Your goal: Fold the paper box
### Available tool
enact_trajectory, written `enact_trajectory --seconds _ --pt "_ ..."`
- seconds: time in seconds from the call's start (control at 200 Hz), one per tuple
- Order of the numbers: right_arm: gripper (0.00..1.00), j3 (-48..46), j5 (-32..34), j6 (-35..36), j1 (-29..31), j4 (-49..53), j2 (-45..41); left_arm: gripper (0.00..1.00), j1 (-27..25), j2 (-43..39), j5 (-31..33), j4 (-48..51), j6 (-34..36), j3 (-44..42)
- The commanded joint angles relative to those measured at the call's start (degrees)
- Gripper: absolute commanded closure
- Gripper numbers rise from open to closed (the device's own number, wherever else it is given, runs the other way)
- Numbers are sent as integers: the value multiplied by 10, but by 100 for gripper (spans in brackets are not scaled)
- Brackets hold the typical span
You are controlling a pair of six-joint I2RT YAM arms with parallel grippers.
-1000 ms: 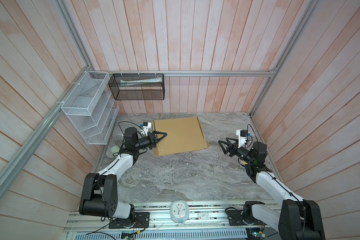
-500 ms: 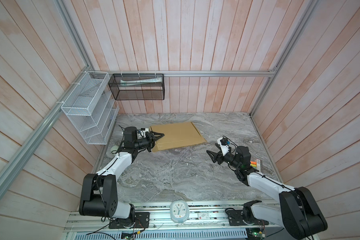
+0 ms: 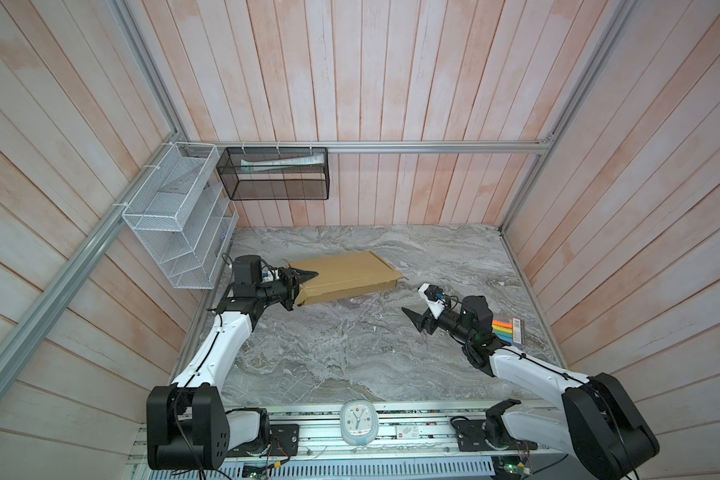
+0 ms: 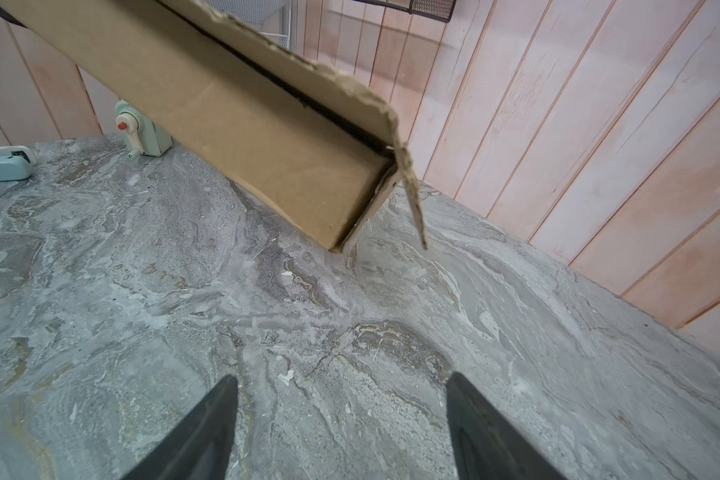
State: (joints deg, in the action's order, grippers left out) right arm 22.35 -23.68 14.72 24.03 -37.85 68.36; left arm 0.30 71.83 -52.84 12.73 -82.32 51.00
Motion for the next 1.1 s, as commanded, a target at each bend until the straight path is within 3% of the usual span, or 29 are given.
enact_trajectory --seconds 0.0,0.435,0.715,1.095 --pt "21 -15 -14 20 7 -33 -11 52 16 -30 -11 72 -15 11" --pt "21 -23 -51 67 43 -74 -2 58 32 -28 -42 264 50 64" --pt "21 -28 -75 77 47 -107 7 60 36 10 -50 376 127 125" --pt "22 -6 -99 94 65 -144 61 62 36 27 -60 392 150 137"
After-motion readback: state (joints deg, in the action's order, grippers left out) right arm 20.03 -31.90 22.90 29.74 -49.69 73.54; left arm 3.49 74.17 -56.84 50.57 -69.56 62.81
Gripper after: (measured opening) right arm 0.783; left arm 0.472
